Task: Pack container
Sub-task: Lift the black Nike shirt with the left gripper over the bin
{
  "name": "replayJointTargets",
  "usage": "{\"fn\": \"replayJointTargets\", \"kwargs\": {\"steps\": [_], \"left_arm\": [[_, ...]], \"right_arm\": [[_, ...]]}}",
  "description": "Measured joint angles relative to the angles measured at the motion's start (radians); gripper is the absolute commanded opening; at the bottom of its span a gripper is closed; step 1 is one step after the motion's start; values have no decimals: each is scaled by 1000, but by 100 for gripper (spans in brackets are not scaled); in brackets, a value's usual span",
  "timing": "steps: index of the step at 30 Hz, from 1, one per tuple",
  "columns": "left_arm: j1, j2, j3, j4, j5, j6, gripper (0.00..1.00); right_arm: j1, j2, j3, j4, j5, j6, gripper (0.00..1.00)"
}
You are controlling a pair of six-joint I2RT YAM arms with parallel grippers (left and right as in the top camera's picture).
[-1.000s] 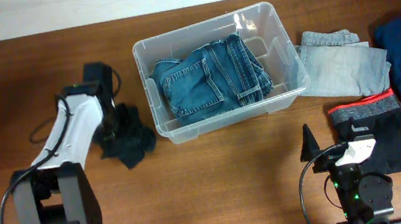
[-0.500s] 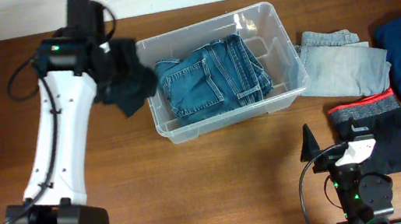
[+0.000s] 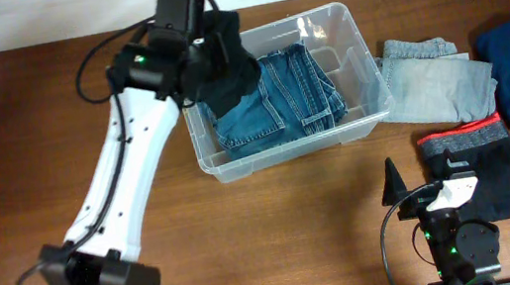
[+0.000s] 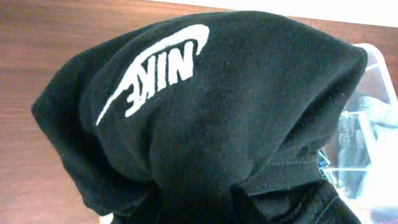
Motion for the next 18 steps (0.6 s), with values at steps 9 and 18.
{"fn": "replayJointTargets", "kwargs": {"steps": [9, 18], "left_arm": [[-5, 180, 0, 27, 23, -23, 2], [-5, 352, 2, 99, 23, -27, 2]], "right_arm": [[0, 0, 0, 0, 0, 0, 98], [0, 0, 0, 0, 0, -1, 98]]}}
